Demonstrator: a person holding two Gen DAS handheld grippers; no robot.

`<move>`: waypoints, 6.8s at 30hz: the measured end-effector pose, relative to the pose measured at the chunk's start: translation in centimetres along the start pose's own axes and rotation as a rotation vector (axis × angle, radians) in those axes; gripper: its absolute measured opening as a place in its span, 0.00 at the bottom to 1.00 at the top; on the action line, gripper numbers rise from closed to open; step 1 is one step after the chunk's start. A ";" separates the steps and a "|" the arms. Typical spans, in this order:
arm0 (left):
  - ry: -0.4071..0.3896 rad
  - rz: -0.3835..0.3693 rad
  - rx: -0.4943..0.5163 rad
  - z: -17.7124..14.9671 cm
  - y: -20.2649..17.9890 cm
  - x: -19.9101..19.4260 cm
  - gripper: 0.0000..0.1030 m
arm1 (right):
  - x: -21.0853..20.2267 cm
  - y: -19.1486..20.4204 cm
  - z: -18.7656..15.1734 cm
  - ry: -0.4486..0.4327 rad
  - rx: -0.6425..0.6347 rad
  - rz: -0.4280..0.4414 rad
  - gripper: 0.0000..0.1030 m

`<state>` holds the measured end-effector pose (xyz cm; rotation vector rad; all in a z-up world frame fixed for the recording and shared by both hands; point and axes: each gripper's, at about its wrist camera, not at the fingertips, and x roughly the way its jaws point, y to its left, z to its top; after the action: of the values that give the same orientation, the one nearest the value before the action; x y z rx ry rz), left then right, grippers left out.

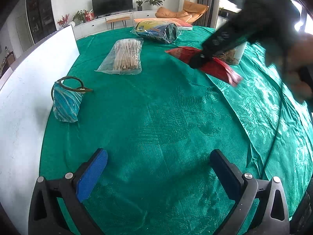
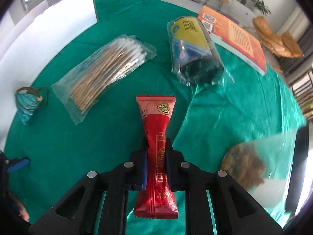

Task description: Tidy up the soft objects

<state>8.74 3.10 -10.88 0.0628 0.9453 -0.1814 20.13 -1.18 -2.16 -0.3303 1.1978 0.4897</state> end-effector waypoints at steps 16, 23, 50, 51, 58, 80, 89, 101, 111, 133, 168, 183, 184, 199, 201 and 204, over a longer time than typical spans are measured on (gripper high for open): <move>0.002 0.005 0.005 0.0 -0.2 0.0 1.00 | -8.3 -19.9 -13.3 -0.346 0.638 -0.108 0.42; 0.002 0.006 0.004 0.0 -0.1 0.1 1.00 | -8.2 -17.3 -17.5 -0.347 0.774 -0.203 0.77; 0.162 -0.089 -0.067 5.7 0.9 0.4 1.00 | -5.6 -8.4 -21.5 -0.296 0.612 -0.340 0.87; 0.132 -0.090 -0.095 7.6 1.5 -0.2 1.00 | -5.6 -8.4 -21.5 -0.296 0.612 -0.340 0.87; 0.132 0.059 -0.091 18.4 5.2 4.0 1.00 | -5.6 -8.3 -21.5 -0.296 0.612 -0.340 0.87; 0.192 -0.059 -0.082 15.1 4.8 7.7 0.33 | -7.1 -25.6 -10.2 -0.364 0.877 0.050 0.84; 0.135 -0.204 -0.176 14.2 5.3 1.9 0.33 | -4.8 -25.1 -10.7 -0.254 0.804 -0.072 0.15; -0.075 -0.206 -0.322 12.4 16.2 -14.2 0.33 | -20.1 -10.0 -7.2 -0.453 0.463 -0.003 0.15; -0.064 0.246 -0.469 2.0 29.2 -20.6 0.66 | -19.8 15.7 2.3 -0.448 0.180 0.600 0.25; 0.067 -0.144 -0.035 1.6 -2.3 -3.2 1.00 | -4.9 -5.0 -20.6 -0.304 0.592 -0.338 0.73; 0.011 -0.013 0.043 1.7 -3.3 1.2 1.00 | -5.5 -4.9 -22.2 -0.298 0.634 -0.360 0.82; 0.011 -0.012 0.042 1.7 -3.3 1.2 1.00 | -5.5 -4.9 -22.2 -0.298 0.635 -0.360 0.82; 0.011 -0.012 0.042 1.7 -3.3 1.2 1.00 | -5.5 -4.9 -22.2 -0.298 0.635 -0.360 0.82; -0.048 0.154 -0.119 1.5 2.4 -3.0 1.00 | -5.5 -4.8 -22.2 -0.297 0.634 -0.360 0.82; -0.086 0.237 -0.148 2.9 3.9 -3.1 1.00 | -5.6 -4.9 -22.2 -0.298 0.635 -0.359 0.82; -0.085 0.326 -0.150 5.1 5.2 -1.6 1.00 | -5.6 -4.9 -22.2 -0.298 0.635 -0.359 0.82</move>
<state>12.86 7.74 -6.70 0.0696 0.8487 0.1864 3.32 -17.32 -4.43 0.0771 0.9179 -0.1601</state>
